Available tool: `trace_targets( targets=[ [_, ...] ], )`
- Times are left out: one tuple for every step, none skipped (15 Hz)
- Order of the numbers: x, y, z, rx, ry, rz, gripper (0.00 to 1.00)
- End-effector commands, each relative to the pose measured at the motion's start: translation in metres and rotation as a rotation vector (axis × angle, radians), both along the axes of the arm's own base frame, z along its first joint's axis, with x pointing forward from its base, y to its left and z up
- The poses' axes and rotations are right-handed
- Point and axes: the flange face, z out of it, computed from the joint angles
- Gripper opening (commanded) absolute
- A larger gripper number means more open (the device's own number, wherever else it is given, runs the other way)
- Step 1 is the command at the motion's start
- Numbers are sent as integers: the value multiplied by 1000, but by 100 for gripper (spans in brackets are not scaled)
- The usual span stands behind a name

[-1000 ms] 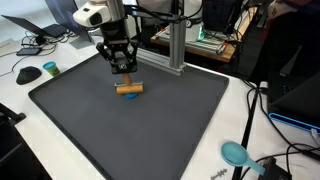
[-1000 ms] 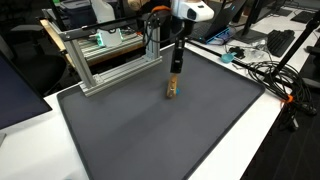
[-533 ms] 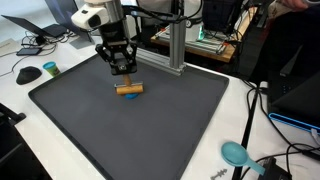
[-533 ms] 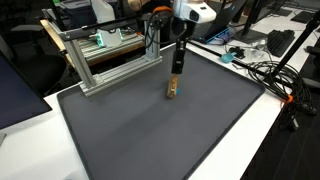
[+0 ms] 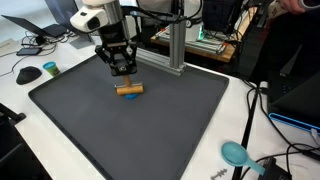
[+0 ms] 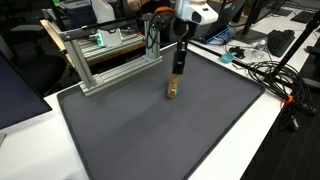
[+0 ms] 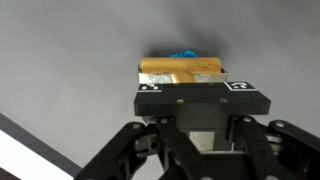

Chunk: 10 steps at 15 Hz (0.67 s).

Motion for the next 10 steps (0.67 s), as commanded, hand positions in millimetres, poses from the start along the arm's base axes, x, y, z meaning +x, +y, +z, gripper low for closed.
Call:
trace_targets(
  targets=[
    [5, 13, -40, 28, 38, 19, 22],
    [5, 13, -41, 26, 41, 20, 22],
    [4, 14, -43, 22, 46, 22, 22],
    [4, 15, -45, 20, 50, 25, 22],
    [4, 16, -46, 16, 52, 27, 22],
    [4, 17, -48, 12, 55, 29, 22],
    [4, 18, -49, 12, 59, 32, 22],
    [4, 19, -50, 11, 61, 35, 22],
    [4, 20, -51, 9, 62, 37, 22],
    [3, 20, -51, 7, 67, 40, 22]
  ],
)
